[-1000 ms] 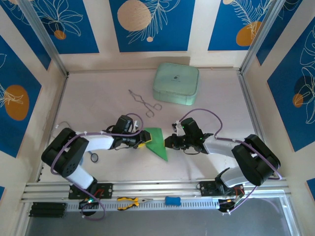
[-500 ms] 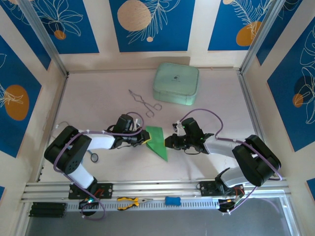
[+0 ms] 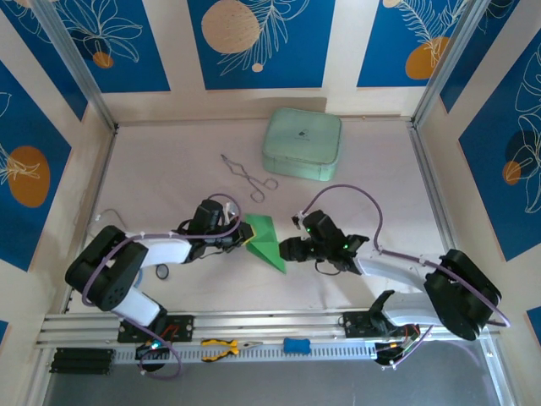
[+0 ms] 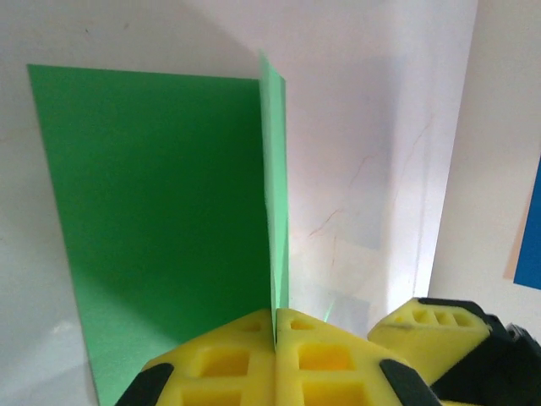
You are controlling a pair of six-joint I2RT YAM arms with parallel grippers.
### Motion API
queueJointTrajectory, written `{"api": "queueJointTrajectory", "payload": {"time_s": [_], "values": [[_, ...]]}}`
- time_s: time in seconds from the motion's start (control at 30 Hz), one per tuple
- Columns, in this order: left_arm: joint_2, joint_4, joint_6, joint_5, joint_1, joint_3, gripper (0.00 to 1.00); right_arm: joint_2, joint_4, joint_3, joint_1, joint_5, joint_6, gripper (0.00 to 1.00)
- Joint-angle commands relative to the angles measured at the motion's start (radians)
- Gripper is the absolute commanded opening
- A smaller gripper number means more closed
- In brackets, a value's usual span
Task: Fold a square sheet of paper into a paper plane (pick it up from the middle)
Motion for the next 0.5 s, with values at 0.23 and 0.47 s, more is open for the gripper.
{"api": "queueJointTrajectory", "payload": {"time_s": [0.23, 0.47], "values": [[-0.035, -0.006, -0.017, -0.049, -0.012, -0.012, 0.0, 0.017, 0.182, -0.039, 0.254, 0.429, -0.372, 0.51], [-0.035, -0.013, -0.018, -0.048, -0.015, -0.005, 0.0, 0.047, 0.242, -0.046, 0.315, 0.487, -0.454, 0.51]]}}
